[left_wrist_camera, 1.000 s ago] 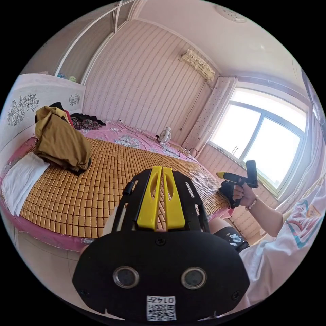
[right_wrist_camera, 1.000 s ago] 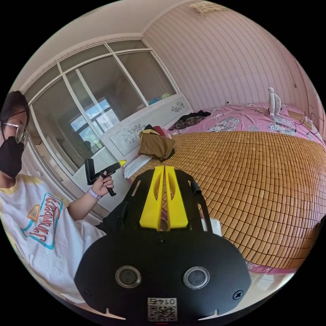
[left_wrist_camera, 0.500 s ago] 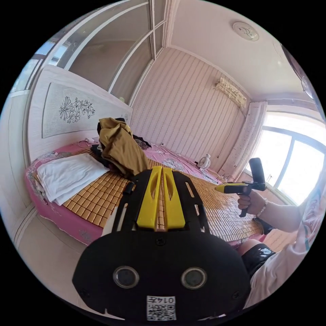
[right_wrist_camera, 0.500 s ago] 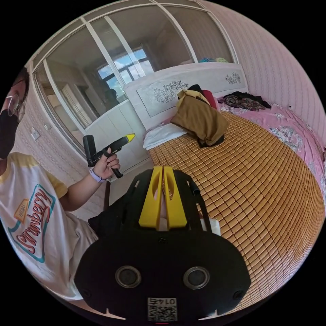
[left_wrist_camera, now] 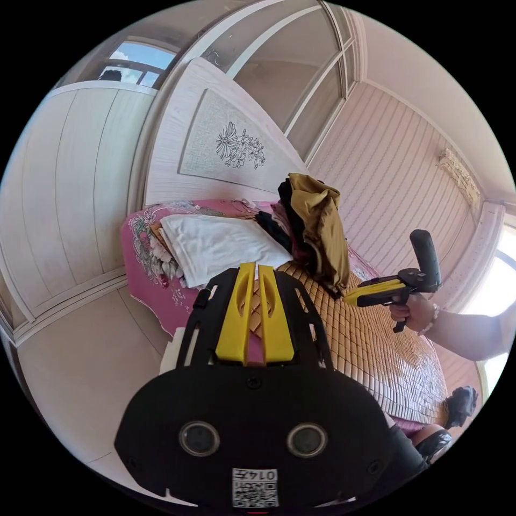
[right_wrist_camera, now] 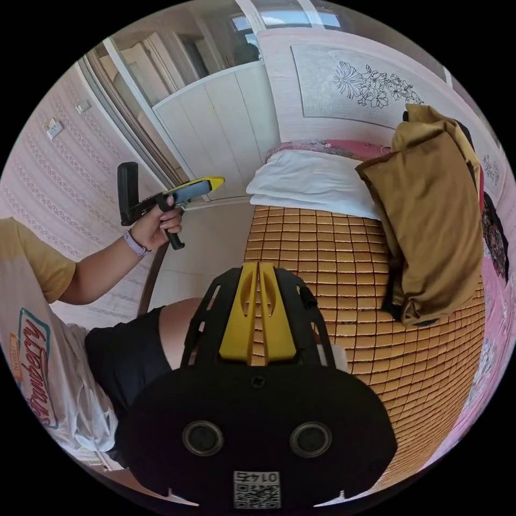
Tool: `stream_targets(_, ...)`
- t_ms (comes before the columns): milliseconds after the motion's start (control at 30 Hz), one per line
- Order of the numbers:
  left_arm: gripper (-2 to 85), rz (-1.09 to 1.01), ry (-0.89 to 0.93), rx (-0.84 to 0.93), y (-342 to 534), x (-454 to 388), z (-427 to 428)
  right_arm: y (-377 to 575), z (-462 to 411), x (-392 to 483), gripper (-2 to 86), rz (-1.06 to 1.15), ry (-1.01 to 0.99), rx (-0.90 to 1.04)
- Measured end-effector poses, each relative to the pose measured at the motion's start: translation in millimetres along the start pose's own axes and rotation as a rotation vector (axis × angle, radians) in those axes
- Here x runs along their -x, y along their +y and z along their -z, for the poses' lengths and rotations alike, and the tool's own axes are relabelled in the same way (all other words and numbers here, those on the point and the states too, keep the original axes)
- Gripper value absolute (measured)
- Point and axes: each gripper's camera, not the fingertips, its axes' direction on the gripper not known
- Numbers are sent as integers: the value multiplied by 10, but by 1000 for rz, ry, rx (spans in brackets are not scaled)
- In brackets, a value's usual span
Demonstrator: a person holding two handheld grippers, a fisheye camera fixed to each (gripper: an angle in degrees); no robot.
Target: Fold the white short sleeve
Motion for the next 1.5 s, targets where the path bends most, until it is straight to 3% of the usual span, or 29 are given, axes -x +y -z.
stream_targets(400, 125, 183, -209, 55, -418, 832, -728, -1495, -1033, -633, -10, 46, 268, 38)
stream_targets(600, 69, 238, -153, 206, -532, 994, -1035, -1759, -1480, -961, -8, -73, 251, 121)
stream_targets(767, 52, 125, -171, 213, -778, 781, -850, -1807, -1368, -1004, -10, -50, 207, 183)
stream_targets(933, 53, 36, -168, 192, -964, 554, -663, -1717, -729, -788, -9, 13, 244, 59)
stream_targets(1200, 49, -105, -48, 29, -1211, -195, 24, -1409, 616, -454, -9, 6, 253, -167)
stream_targets(1333, 47, -289, 239, -31, -1226, -1066, 321, -785, 1423, -328, -9, -44, 323, -261)
stream_targets(1500, 55, -467, 634, 148, -572, -2374, 261, 656, 2439, -214, -7, -142, 344, -363)
